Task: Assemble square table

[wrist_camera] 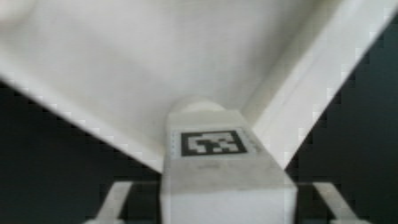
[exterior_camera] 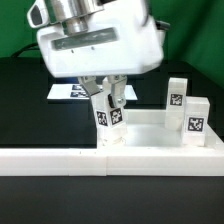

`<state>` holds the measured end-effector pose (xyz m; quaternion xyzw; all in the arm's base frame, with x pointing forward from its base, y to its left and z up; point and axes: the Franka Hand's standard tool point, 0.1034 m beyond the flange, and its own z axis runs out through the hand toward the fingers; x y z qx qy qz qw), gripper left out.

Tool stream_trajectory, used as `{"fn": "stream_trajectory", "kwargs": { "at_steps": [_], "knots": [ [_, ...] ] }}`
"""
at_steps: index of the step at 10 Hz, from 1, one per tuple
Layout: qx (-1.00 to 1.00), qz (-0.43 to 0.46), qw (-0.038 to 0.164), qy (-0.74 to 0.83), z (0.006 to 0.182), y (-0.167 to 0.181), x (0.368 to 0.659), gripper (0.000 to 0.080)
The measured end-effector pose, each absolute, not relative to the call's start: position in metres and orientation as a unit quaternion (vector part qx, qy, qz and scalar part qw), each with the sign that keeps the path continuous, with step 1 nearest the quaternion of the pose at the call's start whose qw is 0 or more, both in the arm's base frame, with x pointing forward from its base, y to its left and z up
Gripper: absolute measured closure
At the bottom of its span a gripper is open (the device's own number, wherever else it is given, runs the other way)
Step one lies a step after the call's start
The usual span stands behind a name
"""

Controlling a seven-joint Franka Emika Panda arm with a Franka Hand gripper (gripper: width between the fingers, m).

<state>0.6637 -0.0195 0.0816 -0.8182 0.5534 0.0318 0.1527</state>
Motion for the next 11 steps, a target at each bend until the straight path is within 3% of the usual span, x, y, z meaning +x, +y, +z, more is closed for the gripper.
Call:
{"fn": "stream_trajectory", "kwargs": {
  "at_steps": [3,4,5,6,7,8,11],
  "knots": [
    [-0.738,0.055,0.156,0.655,0.081,-0.014,0.663,0.0505],
    [-0.748,0.052,0.157,0.643,0.081,-0.015,0.663,0.044],
    [-0.764,0.048,0.158,0.624,0.081,-0.015,0.663,0.0305],
    [-0.807,0.04,0.157,0.567,0.08,-0.016,0.661,0.0305],
    [-0.864,0.028,0.146,0.48,0.08,-0.016,0.659,0.0183],
    [-0.911,0.014,0.134,0.39,0.08,-0.012,0.659,0.016],
    [-0.946,0.001,0.133,0.296,0.079,-0.009,0.658,0.0152]
  ]
}}
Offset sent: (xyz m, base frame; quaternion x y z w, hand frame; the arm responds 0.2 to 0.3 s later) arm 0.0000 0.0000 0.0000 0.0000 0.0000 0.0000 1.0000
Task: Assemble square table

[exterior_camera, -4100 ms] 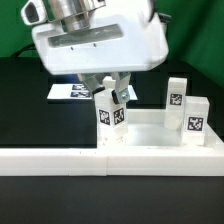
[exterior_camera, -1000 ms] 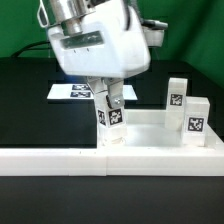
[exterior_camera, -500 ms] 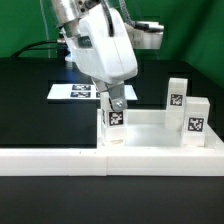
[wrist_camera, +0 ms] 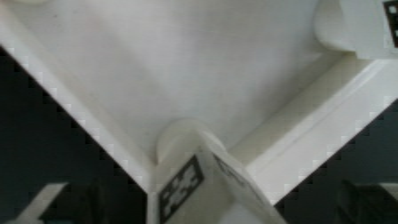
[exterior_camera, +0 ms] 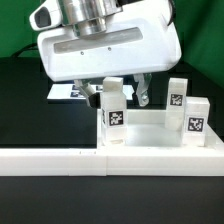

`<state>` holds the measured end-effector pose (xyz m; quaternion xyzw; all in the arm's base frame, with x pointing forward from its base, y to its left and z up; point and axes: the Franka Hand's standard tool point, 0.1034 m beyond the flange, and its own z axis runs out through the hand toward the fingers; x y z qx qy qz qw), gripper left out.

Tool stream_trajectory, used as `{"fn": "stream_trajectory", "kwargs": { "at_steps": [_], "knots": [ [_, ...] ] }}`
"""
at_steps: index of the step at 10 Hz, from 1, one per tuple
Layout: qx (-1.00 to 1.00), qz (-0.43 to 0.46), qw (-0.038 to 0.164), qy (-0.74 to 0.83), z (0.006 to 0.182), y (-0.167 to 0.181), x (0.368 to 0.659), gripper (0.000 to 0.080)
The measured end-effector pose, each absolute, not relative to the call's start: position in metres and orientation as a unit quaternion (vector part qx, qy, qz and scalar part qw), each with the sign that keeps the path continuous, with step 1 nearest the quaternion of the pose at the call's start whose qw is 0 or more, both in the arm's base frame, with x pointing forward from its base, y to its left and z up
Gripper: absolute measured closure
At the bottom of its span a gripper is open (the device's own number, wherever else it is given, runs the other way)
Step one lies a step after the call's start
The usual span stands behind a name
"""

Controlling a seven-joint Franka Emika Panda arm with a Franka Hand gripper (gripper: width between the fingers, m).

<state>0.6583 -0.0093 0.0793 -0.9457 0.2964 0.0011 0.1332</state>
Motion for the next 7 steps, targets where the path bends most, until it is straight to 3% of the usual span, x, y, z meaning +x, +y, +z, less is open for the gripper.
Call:
{"fn": "stream_trajectory", "kwargs": {
  "at_steps": [1,2,4,5,6,7],
  "knots": [
    [-0.967,-0.007,0.123,0.224,0.0788,-0.0096,0.6579,0.0151],
    [-0.987,-0.018,0.099,0.125,0.0788,-0.0084,0.6589,0.0151],
    [-0.995,-0.031,0.09,0.02,0.0773,-0.0052,0.6626,0.0151],
    [-0.994,-0.028,0.094,0.056,0.0774,-0.005,0.6627,0.0287],
    [-0.994,-0.029,0.093,0.052,0.0771,-0.0051,0.6626,0.0287],
    [-0.992,-0.027,0.094,0.08,0.0771,-0.0065,0.6627,0.0425]
  ]
}}
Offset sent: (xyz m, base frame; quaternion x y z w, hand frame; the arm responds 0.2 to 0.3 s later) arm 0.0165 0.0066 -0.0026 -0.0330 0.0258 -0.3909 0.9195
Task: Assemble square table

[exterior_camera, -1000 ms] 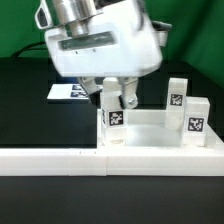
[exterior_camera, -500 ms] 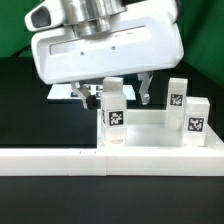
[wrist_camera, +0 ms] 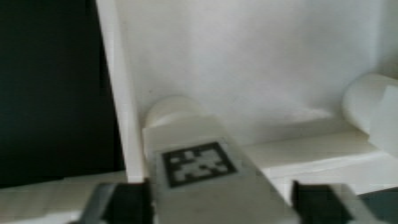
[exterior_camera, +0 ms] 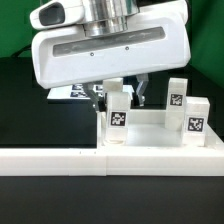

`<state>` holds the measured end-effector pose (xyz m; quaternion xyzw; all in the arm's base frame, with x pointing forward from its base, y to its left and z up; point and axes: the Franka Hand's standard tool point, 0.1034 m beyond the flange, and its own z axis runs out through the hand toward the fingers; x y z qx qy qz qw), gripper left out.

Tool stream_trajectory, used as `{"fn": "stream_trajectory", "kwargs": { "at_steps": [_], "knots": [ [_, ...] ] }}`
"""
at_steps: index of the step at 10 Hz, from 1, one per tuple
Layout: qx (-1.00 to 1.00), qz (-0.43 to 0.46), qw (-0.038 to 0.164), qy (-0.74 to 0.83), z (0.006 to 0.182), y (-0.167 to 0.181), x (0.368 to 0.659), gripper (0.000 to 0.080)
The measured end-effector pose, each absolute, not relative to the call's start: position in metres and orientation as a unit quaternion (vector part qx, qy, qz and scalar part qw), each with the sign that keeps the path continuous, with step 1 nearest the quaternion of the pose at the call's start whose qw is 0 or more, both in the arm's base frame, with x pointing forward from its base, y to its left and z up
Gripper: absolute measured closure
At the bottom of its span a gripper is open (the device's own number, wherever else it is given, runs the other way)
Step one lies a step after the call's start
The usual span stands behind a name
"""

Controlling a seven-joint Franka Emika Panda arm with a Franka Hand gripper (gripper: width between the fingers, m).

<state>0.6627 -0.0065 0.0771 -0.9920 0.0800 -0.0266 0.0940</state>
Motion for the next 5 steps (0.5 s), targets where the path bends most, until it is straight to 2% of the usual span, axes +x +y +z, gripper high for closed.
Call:
{"fn": "stream_trajectory", "kwargs": {
  "at_steps": [1,5],
  "knots": [
    [-0.988,-0.023,0.093,0.121,0.0764,-0.0108,0.6622,0.0496],
    [-0.955,-0.01,0.099,0.281,0.0751,-0.0117,0.663,0.0501]
  ]
}}
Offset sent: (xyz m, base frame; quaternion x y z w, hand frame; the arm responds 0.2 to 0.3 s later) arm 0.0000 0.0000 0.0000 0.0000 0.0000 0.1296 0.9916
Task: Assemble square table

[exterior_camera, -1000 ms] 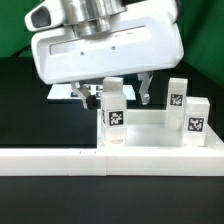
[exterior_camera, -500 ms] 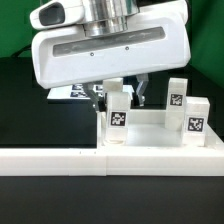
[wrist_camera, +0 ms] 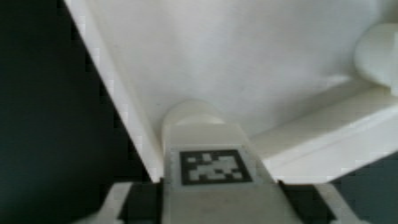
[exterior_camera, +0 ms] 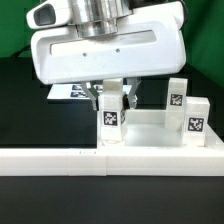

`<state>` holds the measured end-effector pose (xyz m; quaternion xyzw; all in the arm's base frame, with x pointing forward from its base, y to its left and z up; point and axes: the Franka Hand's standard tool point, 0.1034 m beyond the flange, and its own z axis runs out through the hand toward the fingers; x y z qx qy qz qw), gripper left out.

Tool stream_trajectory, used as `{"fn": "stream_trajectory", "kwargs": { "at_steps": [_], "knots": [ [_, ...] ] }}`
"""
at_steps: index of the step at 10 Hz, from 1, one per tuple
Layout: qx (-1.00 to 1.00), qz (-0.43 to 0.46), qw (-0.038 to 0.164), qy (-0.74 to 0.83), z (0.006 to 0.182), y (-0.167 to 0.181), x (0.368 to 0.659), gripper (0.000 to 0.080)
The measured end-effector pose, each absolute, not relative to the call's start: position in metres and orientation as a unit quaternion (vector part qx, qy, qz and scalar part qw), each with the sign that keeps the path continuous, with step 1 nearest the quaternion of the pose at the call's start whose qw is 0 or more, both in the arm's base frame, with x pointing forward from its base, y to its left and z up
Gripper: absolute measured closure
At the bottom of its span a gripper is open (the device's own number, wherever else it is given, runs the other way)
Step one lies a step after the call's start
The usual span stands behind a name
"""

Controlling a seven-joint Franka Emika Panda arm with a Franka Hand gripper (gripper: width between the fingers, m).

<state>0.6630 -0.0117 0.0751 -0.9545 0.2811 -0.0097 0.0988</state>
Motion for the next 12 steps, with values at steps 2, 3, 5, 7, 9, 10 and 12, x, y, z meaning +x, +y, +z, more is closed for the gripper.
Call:
{"fn": "stream_trajectory", "kwargs": {
  "at_steps": [2,3,5,7,9,10,12],
  "knots": [
    [-0.888,0.007,0.117,0.444,0.073,-0.01,0.665,0.0503],
    [-0.846,0.016,0.127,0.518,0.073,-0.01,0.665,0.0503],
    [-0.758,0.04,0.145,0.635,0.074,-0.009,0.667,0.0502],
    [-0.734,0.046,0.146,0.662,0.076,-0.012,0.666,0.0502],
    [-0.784,0.043,0.139,0.603,0.073,-0.012,0.662,0.0477],
    [-0.851,0.043,0.126,0.508,0.072,-0.012,0.658,0.0286],
    [-0.925,0.028,0.128,0.356,0.069,-0.008,0.656,0.0193]
  ]
}}
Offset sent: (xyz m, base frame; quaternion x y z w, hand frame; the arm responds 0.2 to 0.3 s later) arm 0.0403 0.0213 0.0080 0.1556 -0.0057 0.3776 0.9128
